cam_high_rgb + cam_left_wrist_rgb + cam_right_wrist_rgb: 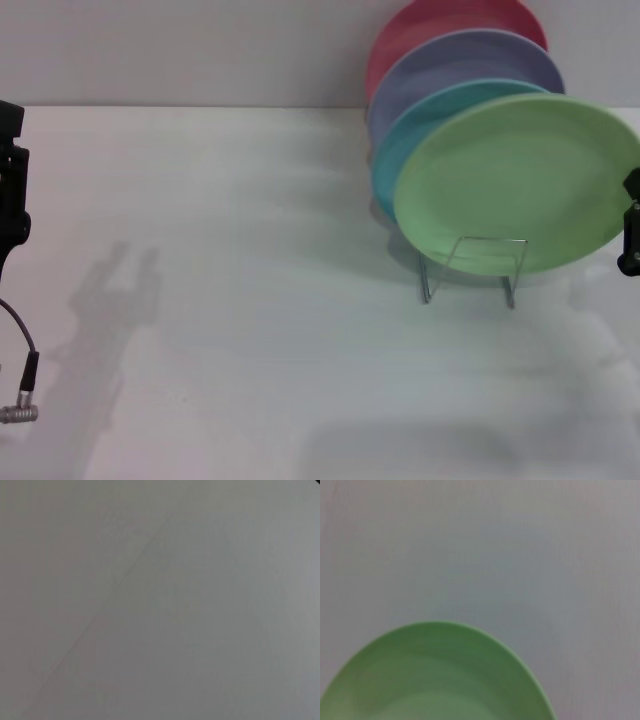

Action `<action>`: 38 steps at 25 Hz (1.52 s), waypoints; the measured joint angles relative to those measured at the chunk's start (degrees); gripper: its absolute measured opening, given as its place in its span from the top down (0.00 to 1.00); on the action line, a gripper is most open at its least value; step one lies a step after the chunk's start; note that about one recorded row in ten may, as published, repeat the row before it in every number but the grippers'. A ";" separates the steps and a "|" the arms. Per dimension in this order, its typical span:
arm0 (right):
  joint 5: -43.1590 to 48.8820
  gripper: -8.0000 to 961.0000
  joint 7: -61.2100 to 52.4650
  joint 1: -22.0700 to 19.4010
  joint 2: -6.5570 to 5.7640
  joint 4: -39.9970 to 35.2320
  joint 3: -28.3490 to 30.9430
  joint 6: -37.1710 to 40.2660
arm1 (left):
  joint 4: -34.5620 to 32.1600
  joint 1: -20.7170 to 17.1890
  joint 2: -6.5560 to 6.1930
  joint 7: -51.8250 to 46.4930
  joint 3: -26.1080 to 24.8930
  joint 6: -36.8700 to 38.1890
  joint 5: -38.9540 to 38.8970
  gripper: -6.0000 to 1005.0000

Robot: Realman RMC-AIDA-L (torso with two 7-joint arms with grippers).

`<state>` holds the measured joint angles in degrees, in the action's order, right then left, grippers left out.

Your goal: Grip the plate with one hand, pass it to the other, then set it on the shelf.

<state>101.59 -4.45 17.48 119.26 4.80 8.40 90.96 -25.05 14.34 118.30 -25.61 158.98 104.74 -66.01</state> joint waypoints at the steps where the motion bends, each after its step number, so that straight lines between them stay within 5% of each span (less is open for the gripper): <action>1: 0.01 0.90 0.03 -0.12 0.01 -0.01 -0.02 -0.28 | 0.00 0.00 0.00 -0.09 0.04 0.05 0.02 0.56; 8: 0.02 0.86 -0.03 -0.43 0.01 0.15 -0.05 -1.35 | 0.00 -0.28 0.03 -1.51 0.20 0.92 0.02 0.56; 13: 0.09 0.66 -0.33 -0.59 0.01 0.54 -0.06 -1.36 | 0.21 -0.45 -0.07 -2.54 0.02 1.51 0.00 0.56; 27: -0.06 0.53 -5.08 -4.55 -0.04 1.31 0.43 8.34 | 1.98 0.99 -0.43 -3.06 -1.61 1.61 0.00 0.55; 32: -1.34 0.49 -14.87 -7.12 -0.17 0.15 7.04 15.00 | 6.81 4.14 -0.06 -0.52 -2.52 -1.01 0.01 0.55; 38: -1.40 0.47 -26.71 -6.70 -0.30 -7.06 16.67 13.48 | 7.96 6.13 0.14 9.91 -2.91 -7.47 0.03 0.55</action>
<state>100.18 -31.16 10.78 118.96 -2.27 25.07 104.44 -17.08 20.47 118.44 -15.70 156.07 97.27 -65.98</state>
